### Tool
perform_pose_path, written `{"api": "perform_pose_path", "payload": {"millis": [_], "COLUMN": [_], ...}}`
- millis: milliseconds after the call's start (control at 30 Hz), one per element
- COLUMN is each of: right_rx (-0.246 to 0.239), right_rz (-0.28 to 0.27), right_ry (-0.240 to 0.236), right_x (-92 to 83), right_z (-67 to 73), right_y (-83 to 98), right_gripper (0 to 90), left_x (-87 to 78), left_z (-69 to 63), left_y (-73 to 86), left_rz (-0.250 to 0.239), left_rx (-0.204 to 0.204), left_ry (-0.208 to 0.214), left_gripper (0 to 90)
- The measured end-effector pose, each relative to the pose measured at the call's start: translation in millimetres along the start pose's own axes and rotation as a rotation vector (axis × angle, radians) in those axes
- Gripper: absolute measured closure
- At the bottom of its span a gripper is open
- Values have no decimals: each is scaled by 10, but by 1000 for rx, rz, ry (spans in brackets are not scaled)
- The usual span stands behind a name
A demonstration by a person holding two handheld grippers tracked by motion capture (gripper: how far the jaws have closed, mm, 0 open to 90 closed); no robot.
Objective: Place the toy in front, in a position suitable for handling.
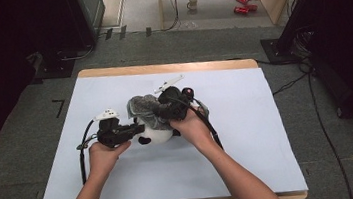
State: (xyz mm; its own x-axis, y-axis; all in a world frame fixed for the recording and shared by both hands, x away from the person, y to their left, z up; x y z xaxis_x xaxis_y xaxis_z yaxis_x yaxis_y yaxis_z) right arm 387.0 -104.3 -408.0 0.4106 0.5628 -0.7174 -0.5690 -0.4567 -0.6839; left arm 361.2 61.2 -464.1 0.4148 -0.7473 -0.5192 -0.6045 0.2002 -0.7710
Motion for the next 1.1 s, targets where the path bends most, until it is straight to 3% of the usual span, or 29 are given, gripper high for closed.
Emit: {"api": "perform_pose_path", "payload": {"millis": [100, 367, 500, 800, 933, 1100], "right_rx": [-10, 21, 55, 32, 32, 50], "right_rz": [-4, -13, -49, -95, -73, -9], "right_ry": [33, 90, 57, -47, -87, -112], "right_x": [6, -12, -114, -299, -234, -25], "right_z": [-32, -204, -173, 209, 336, 388], "right_y": [-37, -81, -134, -125, -1, 215], "right_gripper": [831, 832, 832, 831, 830, 830], "left_x": [-1, -2, -6, -11, -13, -10], "left_z": [-2, -35, -8, 42, 67, 77], "left_y": [2, 2, -1, -9, -13, -15], "left_rz": [1, -2, -4, -5, -6, -2], "left_rx": [-1, 11, 0, -27, -50, -66], "left_ry": [2, 15, 5, -12, -12, -10], "left_gripper": [790, 794, 800, 802, 802, 803]}}
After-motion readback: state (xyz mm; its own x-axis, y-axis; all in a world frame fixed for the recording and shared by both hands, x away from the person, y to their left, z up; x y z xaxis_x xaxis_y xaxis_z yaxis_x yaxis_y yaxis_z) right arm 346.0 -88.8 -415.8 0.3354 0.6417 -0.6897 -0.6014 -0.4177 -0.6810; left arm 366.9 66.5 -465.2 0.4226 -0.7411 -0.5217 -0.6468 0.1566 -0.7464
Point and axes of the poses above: each handheld gripper's, and its own axes: x roughly forward along the jaws, y roughly out of its underside, z roughly to its left, the point moved 5 cm from there along x, roughly forward along the jaws, and after that the axes turned 1 degree about -y, right-handed, at the moved point
